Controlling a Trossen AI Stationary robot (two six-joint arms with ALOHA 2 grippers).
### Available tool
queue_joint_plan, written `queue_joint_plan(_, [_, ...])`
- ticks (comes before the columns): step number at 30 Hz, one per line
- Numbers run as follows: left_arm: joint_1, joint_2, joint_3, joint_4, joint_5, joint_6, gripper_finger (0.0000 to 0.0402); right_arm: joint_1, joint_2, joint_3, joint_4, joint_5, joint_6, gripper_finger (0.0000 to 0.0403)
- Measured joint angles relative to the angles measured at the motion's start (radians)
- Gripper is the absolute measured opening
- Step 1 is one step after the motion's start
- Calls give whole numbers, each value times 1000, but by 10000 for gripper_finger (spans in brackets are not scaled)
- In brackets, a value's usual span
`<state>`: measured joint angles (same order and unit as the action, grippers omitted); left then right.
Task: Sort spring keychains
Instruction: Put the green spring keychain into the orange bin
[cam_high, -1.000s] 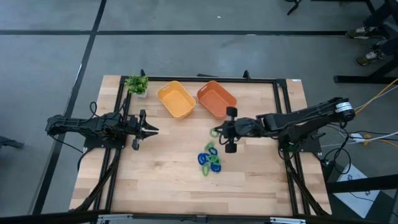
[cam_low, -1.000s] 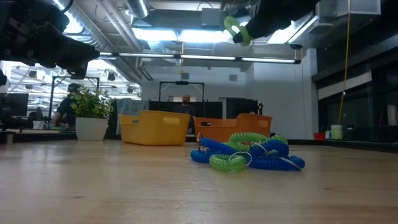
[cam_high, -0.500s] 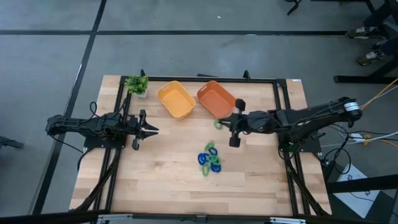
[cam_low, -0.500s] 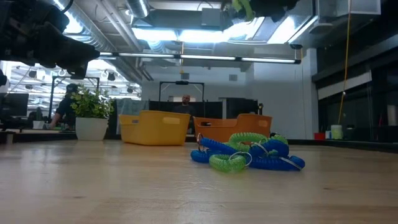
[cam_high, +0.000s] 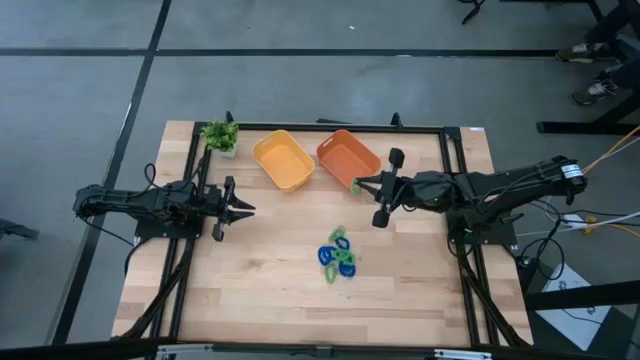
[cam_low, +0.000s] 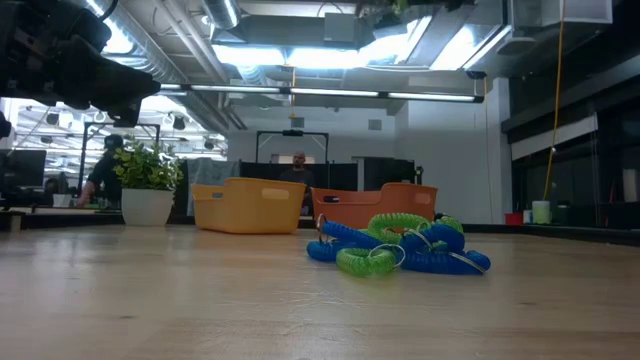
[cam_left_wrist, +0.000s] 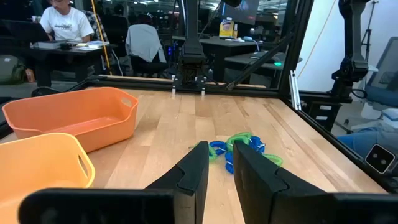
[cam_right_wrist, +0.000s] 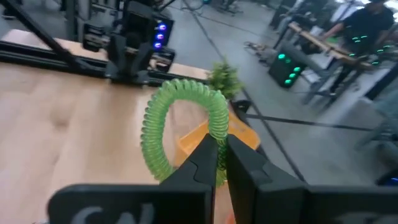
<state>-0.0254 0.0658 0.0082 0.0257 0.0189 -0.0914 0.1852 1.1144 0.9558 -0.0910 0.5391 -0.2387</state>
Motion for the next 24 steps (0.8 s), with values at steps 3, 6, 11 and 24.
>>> queue_joint_plan(3, [0, 0, 0, 0, 0, 0, 69, 0, -1, 0, 13, 44, -35, 25])
queue_joint_plan(6, [0, 0, 0, 0, 0, 0, 70, 0, -1, 0, 43, 89, -38, 17])
queue_joint_plan(11, [0, 0, 0, 0, 0, 0, 68, 0, -1, 0, 80, 167, -85, 18])
queue_joint_plan(24, [0, 0, 0, 0, 0, 0, 68, -77, -1, 0, 79, 306, -166, 21])
